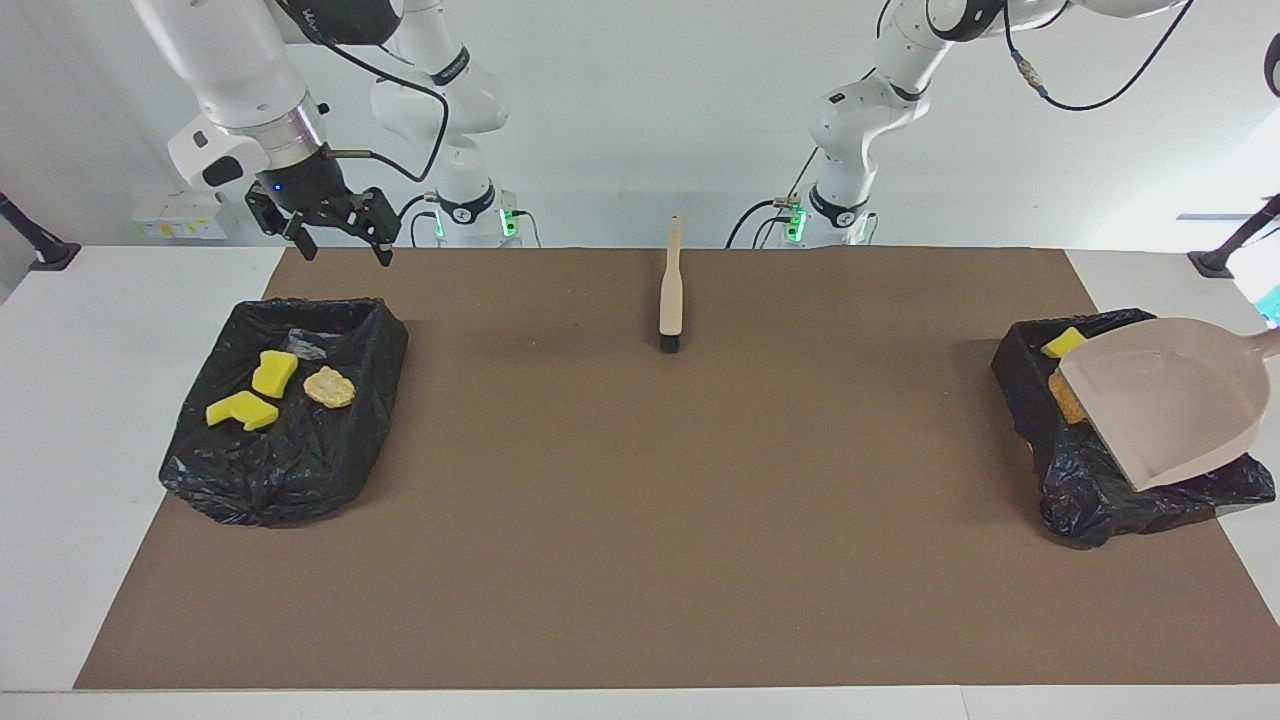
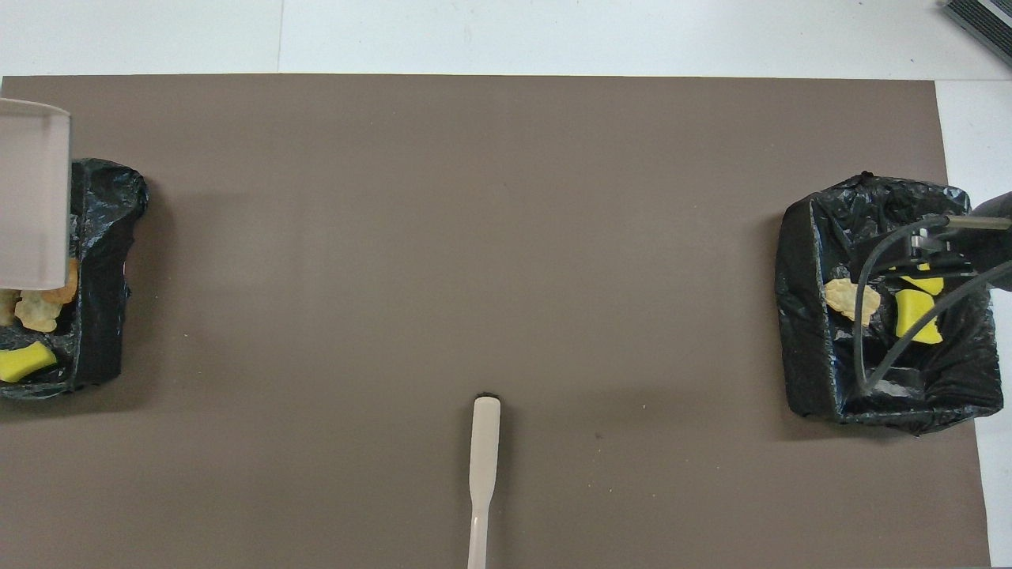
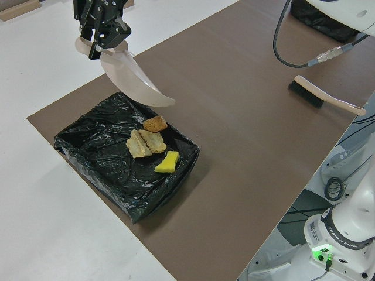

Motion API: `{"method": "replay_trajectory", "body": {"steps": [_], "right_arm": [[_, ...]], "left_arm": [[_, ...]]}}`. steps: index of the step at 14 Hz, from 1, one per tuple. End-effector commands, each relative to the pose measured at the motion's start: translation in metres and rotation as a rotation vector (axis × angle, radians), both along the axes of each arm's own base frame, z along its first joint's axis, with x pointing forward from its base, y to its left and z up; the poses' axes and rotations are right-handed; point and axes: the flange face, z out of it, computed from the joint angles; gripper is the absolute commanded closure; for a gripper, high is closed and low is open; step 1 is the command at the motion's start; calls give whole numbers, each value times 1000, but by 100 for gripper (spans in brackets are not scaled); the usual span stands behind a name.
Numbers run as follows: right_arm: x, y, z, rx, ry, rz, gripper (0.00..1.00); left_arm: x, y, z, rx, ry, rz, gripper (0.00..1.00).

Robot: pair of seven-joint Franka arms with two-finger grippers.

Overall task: Sweep and dump trash in bin
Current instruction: 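Bring the dustpan back toward the table centre with the left gripper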

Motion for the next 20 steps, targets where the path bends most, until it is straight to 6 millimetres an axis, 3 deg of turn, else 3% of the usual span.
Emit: {"method": "replay_trajectory", "body": {"steps": [1, 5, 7, 11, 13, 16, 18, 20], "right_arm": [[-5, 1, 1, 15, -18, -9, 0], [-5, 1, 0, 15, -16, -9, 0], [-5, 1, 0, 15, -16, -9, 0], [-5, 1, 0, 15, -16, -9, 0], [-5, 1, 0, 15, -16, -9, 0], [-5, 1, 0, 15, -16, -9, 0], [-5, 1, 0, 15, -16, -9, 0], [-5, 1, 0, 15, -16, -9, 0]], "left_arm": [[-12, -35, -7, -69, 22, 24, 100], [-31, -99, -31, -140, 86, 143, 100], [-46, -119, -43, -211, 98, 237, 100], [-53, -203, -62, -230, 91, 324, 100], [-59, -269, -63, -268, 65, 380, 100], [-69, -344, -67, -303, 31, 492, 100], [-78, -387, -70, -340, 8, 600, 100], [-85, -414, -71, -399, 5, 697, 100]]}}
